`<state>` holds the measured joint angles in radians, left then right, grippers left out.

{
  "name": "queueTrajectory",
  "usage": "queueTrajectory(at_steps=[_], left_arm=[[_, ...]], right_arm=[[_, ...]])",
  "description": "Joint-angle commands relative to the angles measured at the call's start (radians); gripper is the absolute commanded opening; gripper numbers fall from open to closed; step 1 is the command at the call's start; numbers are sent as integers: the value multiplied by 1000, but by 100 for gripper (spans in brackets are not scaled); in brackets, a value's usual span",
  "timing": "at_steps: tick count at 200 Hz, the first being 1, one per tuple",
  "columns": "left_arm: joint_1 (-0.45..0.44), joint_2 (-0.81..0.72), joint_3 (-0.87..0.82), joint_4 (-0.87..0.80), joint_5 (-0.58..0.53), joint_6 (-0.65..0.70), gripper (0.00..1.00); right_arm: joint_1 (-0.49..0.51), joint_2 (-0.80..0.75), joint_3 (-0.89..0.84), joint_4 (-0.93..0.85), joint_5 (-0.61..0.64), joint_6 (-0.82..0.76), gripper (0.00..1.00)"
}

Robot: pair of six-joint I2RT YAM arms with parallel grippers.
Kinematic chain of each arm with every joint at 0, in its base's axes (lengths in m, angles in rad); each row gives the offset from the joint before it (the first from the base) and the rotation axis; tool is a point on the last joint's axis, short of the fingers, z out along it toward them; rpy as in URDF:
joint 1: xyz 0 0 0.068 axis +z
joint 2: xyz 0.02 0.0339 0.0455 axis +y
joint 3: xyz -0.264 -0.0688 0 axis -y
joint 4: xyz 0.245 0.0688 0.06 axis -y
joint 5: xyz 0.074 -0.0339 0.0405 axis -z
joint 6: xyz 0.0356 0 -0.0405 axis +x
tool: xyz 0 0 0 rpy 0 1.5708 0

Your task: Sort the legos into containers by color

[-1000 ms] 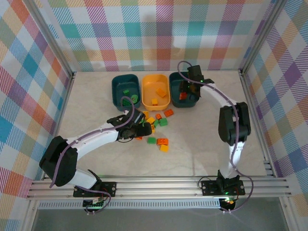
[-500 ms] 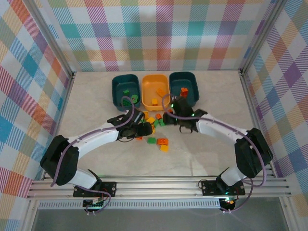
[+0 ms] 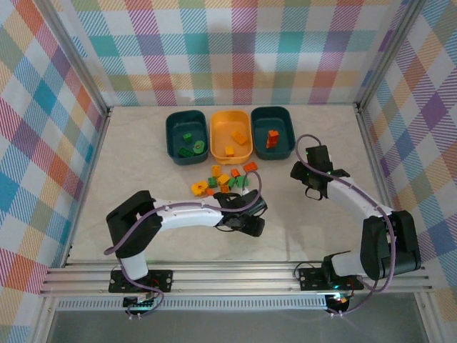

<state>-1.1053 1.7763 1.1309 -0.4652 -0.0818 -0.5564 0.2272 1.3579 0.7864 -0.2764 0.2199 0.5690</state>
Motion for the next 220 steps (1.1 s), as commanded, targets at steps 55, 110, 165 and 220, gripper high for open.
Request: queueTrajectory(at_steps=[55,110,165,220], left_arm=[[-5,102,95,-102,-74,-2,76],[-5,191,182,-208,-154,-32,65],[-7,194,199,-208,-145,-22,44],[-8,106,197,-200,-111,4,39]], right_arm=[[-17,7,-61,83,-92,19,69],[-17,-3,-77,106,-129,10,62],[-17,1,-83,120,-149,14,61],[-17,5,-85,129,-156,14,61]])
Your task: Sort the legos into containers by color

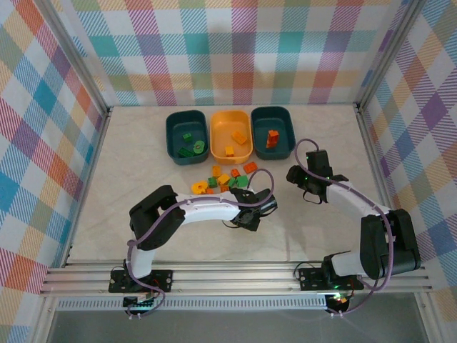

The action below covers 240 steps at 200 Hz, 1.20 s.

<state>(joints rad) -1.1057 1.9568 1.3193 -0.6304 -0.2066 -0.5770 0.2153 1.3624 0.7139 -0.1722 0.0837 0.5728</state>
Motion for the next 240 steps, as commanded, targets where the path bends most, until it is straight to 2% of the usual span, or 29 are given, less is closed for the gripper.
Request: queueTrajectory(at_steps=[1,27,47,76,98,123,183,240], left_arm=[[-8,-77,9,-34,16,25,38],[-7,-163,34,-50,16,54,37],[27,-215,55,-61,-12,98,41],[176,-242,51,-57,5,121,40],[313,-259,49,-27,63,133,38],[400,-250,84,-15,113,164,38],[527,-71,303,0,211,184,36],[568,277,706,-66,207,238,34]], right_arm=[[-5,0,-13,25,-19,10,60],[-5,6,-13,29,-29,12,61],[-5,10,-12,38,-45,14,60],[-5,8,-18,47,-67,7,60],[-5,4,-22,57,-83,7,60],[-4,3,-27,64,-96,11,60],[-2,17,-32,80,-124,18,59],[1,14,-43,96,-148,27,59]])
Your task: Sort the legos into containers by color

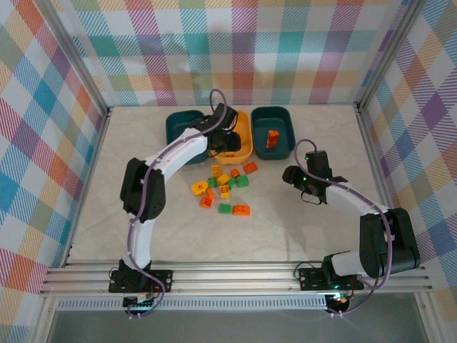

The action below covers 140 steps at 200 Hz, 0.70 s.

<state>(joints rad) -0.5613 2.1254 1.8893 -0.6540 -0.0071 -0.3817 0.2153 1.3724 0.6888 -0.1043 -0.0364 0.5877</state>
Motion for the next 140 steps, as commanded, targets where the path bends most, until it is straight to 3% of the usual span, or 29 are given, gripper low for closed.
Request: queueTrajectory(at_steps=[1,33,72,88,116,140], left_arm=[[25,115,145,-46,7,43,34],[50,305,433,-184,42,37,41],[52,293,451,-151,84,51,66],[52,265,449,-157,95,56,70],[52,145,343,-114,127,52,72],[56,-101,28,36,136,20,74]], right_arm=[[1,5,-18,29,-29,13,59],[14,15,-12,32,-37,10,59],[49,10,-10,37,-2,-10,65],[74,7,-7,42,10,-21,66],[173,7,8,55,53,-71,64],[318,41,89,-20,51,-198,65]])
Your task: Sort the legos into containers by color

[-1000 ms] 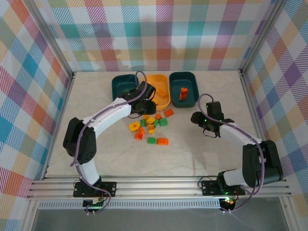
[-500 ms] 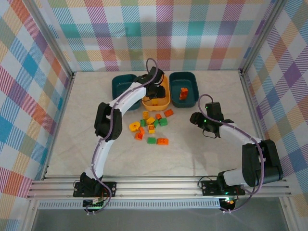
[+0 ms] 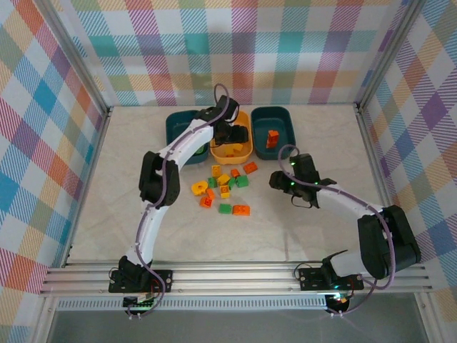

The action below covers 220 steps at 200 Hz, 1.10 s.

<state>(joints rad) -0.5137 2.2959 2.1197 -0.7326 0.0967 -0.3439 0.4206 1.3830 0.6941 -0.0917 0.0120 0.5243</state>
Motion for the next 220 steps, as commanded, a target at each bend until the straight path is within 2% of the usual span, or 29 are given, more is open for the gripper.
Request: queueTrajectory(at_steps=[1,32,44,56,88,110,132,181,220], left_arm=[[9,-283,-219,126,31,-21,75],[45,-631,-755,391,57,-156,85],[53,-728,-927,445,63,-201,88],[57,-809,-1067,521,73,-241,90],[58,-991,-1340,574,58,-296,94],[60,-1086,-1441,531,3,-294,97],[60,-1149,-1494,511,9,-294,97],[62,-1199,-1502,501,3,-292,98],[61,-1179,-1498,504,-5,-284,98]], right_arm=[[118,32,87,-40,1,-140,65],[280,109,196,-236,34,-247,70],[338,145,243,-329,101,-247,71],[397,182,279,-397,168,-258,72],[480,280,356,-520,195,-316,78],[501,338,394,-561,228,-353,80],[503,355,401,-553,241,-354,80],[459,446,464,-502,355,-338,80],[390,465,476,-387,215,-366,76]])
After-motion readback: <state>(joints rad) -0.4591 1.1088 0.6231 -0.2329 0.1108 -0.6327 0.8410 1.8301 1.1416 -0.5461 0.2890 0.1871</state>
